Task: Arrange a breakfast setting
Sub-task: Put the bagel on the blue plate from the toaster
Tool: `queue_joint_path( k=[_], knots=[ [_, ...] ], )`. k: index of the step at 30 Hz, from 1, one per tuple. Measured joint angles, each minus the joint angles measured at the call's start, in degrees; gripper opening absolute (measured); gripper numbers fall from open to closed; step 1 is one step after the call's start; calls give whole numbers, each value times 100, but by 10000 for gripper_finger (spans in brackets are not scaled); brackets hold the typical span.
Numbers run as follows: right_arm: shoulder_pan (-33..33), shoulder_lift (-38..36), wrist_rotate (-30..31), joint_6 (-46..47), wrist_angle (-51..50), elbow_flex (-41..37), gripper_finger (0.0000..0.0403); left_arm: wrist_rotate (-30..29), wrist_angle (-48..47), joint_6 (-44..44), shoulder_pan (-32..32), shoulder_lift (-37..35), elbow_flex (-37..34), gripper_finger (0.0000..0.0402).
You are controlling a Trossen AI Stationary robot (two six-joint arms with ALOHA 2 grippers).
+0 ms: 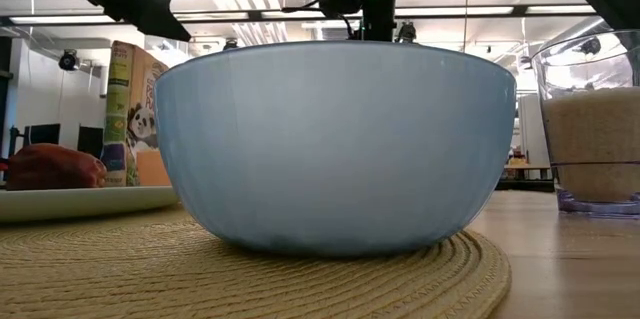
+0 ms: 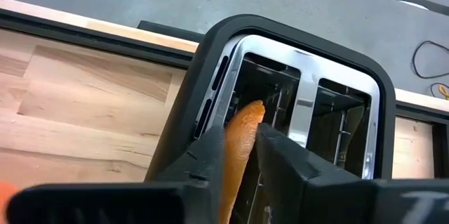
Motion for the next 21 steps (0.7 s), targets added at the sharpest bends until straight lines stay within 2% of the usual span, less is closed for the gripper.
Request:
queue_joint_path(
  k=[8,21],
  knots=[
    [-2,0,37,-49,46,0,13,-2,0,0,0,-2,0,295],
    [-2,-14,163,-149,-82,125,8,-4,0,0,0,-2,0,294]
  ],
)
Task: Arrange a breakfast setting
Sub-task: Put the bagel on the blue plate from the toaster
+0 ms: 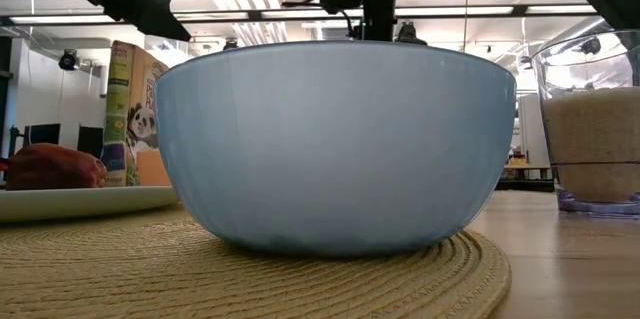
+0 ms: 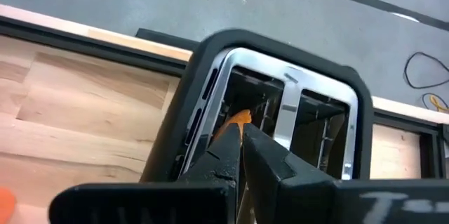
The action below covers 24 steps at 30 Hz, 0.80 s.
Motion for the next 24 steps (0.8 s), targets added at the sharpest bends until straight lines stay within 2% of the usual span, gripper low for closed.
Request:
queue_joint_path(
  k=[6,10,14,24],
  knots=[
    [9,-143,123,-62,-16,186,8,0,-2,0,0,0,0,294],
    [11,-260,-184,77,-64,187,9,0,-1,1,0,0,0,294],
    [11,-251,-220,111,-218,153,14,0,0,0,0,0,0,294],
    [11,58,-320,21,-231,111,110,0,2,0,0,0,0,294]
  ],
)
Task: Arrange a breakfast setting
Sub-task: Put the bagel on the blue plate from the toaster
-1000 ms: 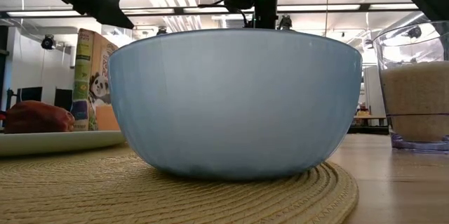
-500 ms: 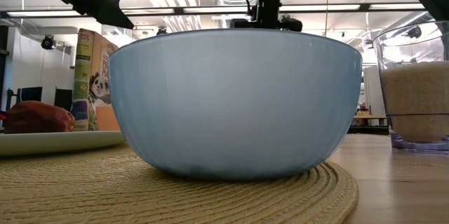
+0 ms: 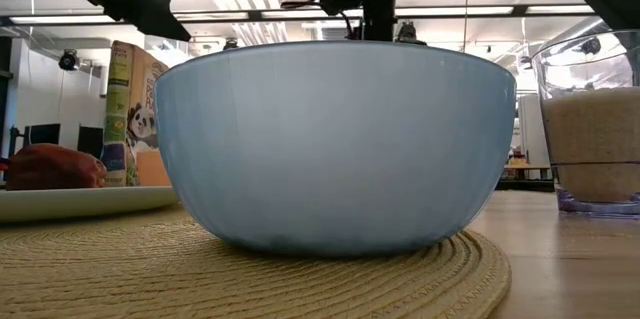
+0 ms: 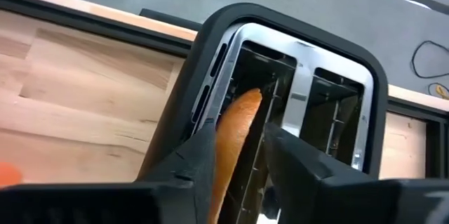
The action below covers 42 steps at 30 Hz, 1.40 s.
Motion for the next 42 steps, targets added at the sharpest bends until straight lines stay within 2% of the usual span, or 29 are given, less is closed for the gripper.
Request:
queue_joint_path(
  k=[3,8,21,28,36,42],
  knots=[
    [0,93,2,-6,11,-1,124,0,0,0,0,0,0,294],
    [2,148,29,0,33,-11,118,0,0,0,0,0,0,294],
    [0,164,55,94,59,-15,25,0,0,0,0,0,0,294],
    [2,36,173,48,49,-22,14,0,0,0,0,-1,0,294],
    [96,-212,631,-52,-41,57,13,-2,0,0,1,-1,0,294],
    [406,-597,1259,-108,-31,62,13,-42,0,0,0,-2,0,294]
  ],
)
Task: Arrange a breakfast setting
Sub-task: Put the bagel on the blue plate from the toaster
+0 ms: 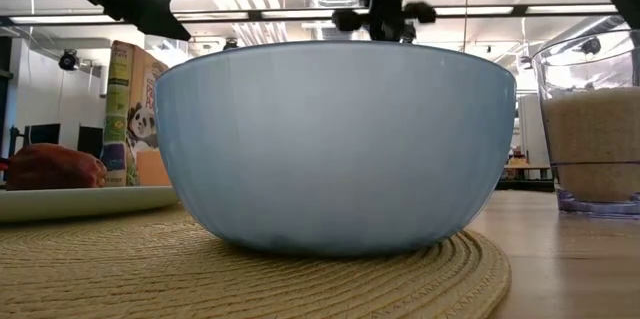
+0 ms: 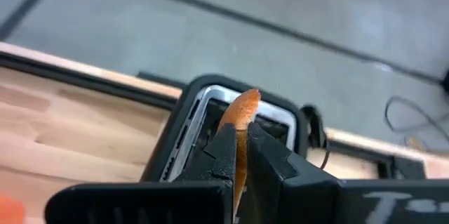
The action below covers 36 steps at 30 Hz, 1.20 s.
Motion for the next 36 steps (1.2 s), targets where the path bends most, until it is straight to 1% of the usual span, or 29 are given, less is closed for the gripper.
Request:
queue_joint_path(
  k=[4,6,8,10,14,17,19,23,27,30,32,36],
  knots=[
    [431,-281,366,-237,157,6,13,-20,2,0,0,-2,0,294],
    [730,-393,674,-389,321,10,13,-44,21,7,0,-4,0,294],
    [1067,-464,1018,-510,491,10,13,-187,81,22,0,-4,0,294],
    [1372,-531,1230,-561,628,10,13,-283,120,24,0,-11,0,294],
    [2016,-557,1309,-1122,1019,8,13,-299,129,24,-3,-36,32,294],
    [2546,-368,1309,-1756,1465,-54,13,-308,135,16,-120,-96,165,294],
    [2868,-145,1209,-2220,1799,-86,12,-323,147,-5,-291,-125,254,294],
    [3392,376,544,-3563,2595,-108,12,-359,138,8,-912,-215,389,294],
    [3697,1034,-42,-4643,3726,-108,13,-1031,163,-25,-1773,-277,555,294],
    [3749,1507,-471,-5150,4459,-110,13,-1518,152,-69,-2507,-289,564,294],
    [3758,1804,-643,-5408,4849,-39,13,-1558,152,-88,-2983,-303,564,294],
    [3758,2355,-639,-5757,5167,147,13,-1574,177,-161,-3605,-308,598,294]
  ],
)
